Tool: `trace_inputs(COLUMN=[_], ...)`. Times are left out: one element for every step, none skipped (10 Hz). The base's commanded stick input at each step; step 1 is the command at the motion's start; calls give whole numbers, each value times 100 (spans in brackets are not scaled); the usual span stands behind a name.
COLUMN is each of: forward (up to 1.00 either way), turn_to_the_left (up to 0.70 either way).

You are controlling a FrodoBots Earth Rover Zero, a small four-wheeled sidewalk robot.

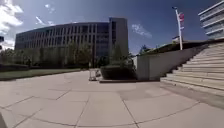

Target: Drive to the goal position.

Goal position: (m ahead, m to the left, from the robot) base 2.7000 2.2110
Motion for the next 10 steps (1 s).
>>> trace_inputs(forward=[6, 6, 6, 6, 6, 6, 6, 6, 6, 7], turn_to_the_left=[0, 0, 0, 0, 0, 0, 0, 0, 0, 0])
